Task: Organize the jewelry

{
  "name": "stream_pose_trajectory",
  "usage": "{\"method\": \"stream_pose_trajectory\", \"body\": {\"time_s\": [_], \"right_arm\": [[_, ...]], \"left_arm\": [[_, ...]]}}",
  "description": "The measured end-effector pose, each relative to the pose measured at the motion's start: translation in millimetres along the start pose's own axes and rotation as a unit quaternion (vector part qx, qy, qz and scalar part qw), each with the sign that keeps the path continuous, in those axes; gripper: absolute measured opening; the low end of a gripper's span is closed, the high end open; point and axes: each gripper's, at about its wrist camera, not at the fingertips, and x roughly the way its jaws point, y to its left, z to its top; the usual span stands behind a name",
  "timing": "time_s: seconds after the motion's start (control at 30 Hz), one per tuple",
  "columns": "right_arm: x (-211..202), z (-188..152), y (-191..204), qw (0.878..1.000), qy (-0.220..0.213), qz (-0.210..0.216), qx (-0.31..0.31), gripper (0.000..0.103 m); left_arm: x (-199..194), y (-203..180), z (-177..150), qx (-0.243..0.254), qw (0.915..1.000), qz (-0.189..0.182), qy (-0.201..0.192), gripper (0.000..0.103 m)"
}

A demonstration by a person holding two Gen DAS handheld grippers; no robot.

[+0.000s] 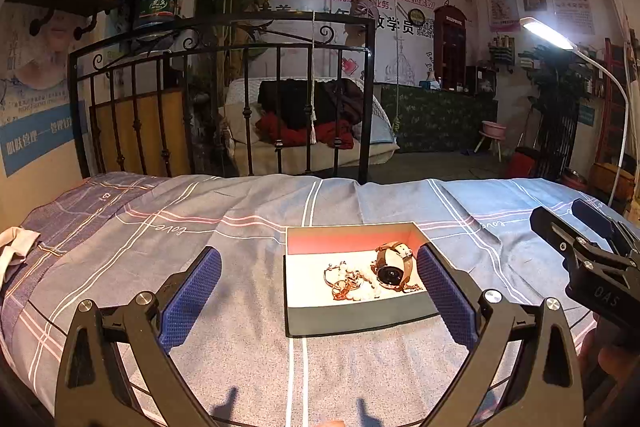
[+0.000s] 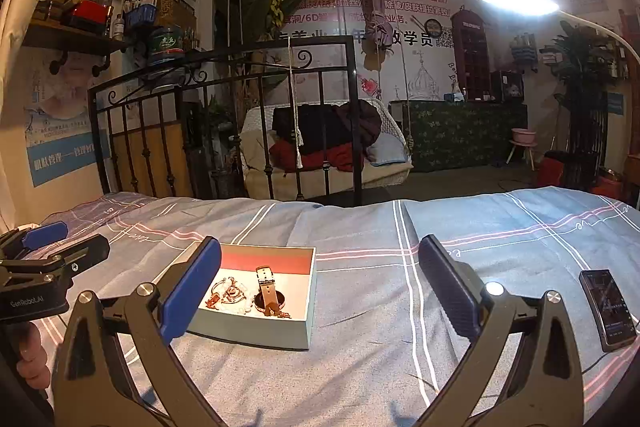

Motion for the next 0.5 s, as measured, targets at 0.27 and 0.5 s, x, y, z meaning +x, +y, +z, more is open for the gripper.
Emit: {"method": "stream_pose_trajectory", "body": {"time_s": [0.27, 0.5], "right_arm": [[2.0, 0.4, -0.3, 1.000, 0.004, 0.004, 0.001, 0.097], [3.4, -1.3, -0.7, 1.000, 0.009, 0.008, 0.000, 0.097]], "left_arm": [[3.3, 1.9, -2.3, -0.002, 1.0000, 0.001, 0.008, 0.096], [4.9, 2.4, -3.2, -0.004, 0.9999, 0.002, 0.012, 0.096]]}}
